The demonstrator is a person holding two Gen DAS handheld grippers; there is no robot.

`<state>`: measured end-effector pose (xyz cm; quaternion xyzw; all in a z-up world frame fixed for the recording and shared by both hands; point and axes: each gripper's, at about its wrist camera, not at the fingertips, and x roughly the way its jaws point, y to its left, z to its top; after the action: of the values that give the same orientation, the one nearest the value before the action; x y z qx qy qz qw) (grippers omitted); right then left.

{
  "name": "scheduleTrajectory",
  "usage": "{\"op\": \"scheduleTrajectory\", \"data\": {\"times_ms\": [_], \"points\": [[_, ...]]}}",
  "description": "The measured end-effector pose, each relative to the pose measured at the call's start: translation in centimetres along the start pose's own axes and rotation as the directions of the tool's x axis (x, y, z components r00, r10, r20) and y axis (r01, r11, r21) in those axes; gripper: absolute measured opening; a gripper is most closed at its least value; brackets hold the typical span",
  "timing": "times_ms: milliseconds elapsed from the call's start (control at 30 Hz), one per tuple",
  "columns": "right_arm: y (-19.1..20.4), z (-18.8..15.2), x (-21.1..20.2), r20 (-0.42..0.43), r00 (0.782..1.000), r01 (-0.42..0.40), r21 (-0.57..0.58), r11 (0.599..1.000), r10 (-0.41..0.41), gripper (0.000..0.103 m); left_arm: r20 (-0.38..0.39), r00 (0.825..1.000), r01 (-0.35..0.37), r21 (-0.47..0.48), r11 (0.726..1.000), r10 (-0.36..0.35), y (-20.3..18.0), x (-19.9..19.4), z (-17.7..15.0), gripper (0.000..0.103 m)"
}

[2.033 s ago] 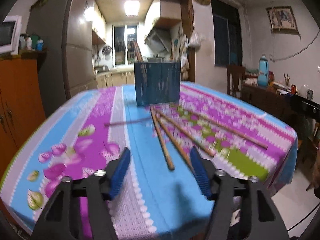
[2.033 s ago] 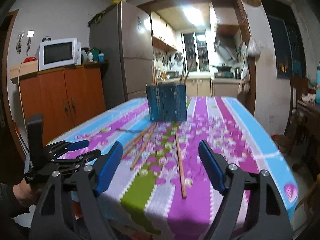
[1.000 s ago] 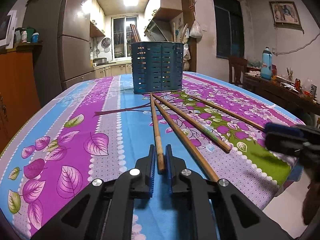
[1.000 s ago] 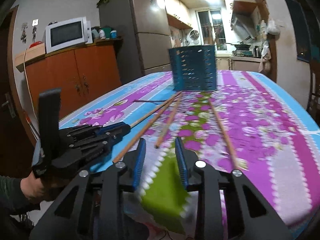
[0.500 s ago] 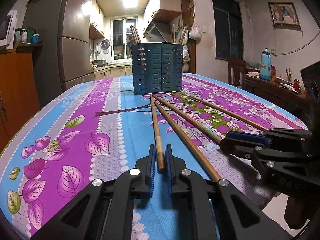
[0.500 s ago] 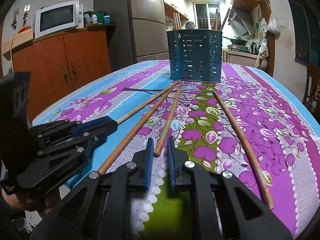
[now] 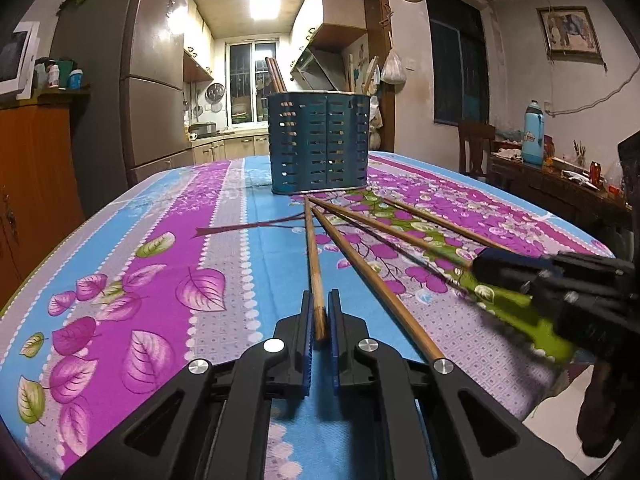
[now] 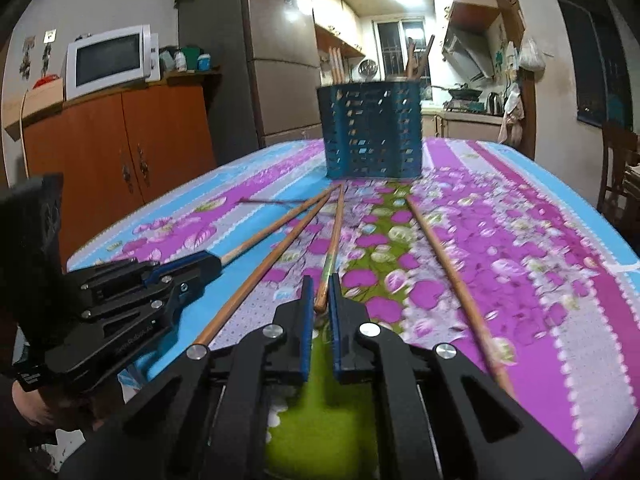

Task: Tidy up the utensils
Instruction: 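Close the left tool on a wooden chopstick while the right tool grasps another chopstick, then carry both held chopsticks up over the holder and lower them in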

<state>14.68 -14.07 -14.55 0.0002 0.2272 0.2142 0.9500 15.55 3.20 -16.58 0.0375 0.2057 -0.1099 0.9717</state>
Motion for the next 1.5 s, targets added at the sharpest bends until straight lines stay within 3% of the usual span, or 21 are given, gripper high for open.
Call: {"op": "scheduleTrajectory", "data": {"times_ms": [233, 500, 767, 1200, 1500], "points": [[-0.5, 2.8, -4.2, 0.096, 0.995, 0.024, -0.029, 0.999, -0.021, 0.005, 0.079, 0.997, -0.002, -0.013, 1.000, 0.003, 0.5, -3.2, 2.7, 0.007], [-0.1, 8.0, -8.3, 0.215, 0.977, 0.037, -0.129, 0.991, -0.008, 0.005, 0.204, 0.979, 0.008, 0.016, 1.000, -0.011, -0.1, -6.8, 7.1, 0.007], [-0.6, 12.3, -8.5, 0.236, 0.971, 0.010, -0.177, 0.984, 0.033, 0.005, 0.276, 0.961, 0.024, 0.035, 0.999, -0.033, -0.5, -8.1, 11.1, 0.007], [-0.9, 15.4, -7.1, 0.209, 0.976, -0.009, -0.209, 0.978, 0.053, 0.005, 0.257, 0.964, 0.046, 0.077, 0.996, -0.064, -0.9, -5.8, 18.2, 0.007], [-2.1, 17.1, -6.3, 0.205, 0.978, -0.006, -0.187, 0.982, 0.045, 0.004, 0.215, 0.975, 0.043, 0.089, 0.995, -0.061, -0.8, -6.1, 20.6, 0.007]]}}
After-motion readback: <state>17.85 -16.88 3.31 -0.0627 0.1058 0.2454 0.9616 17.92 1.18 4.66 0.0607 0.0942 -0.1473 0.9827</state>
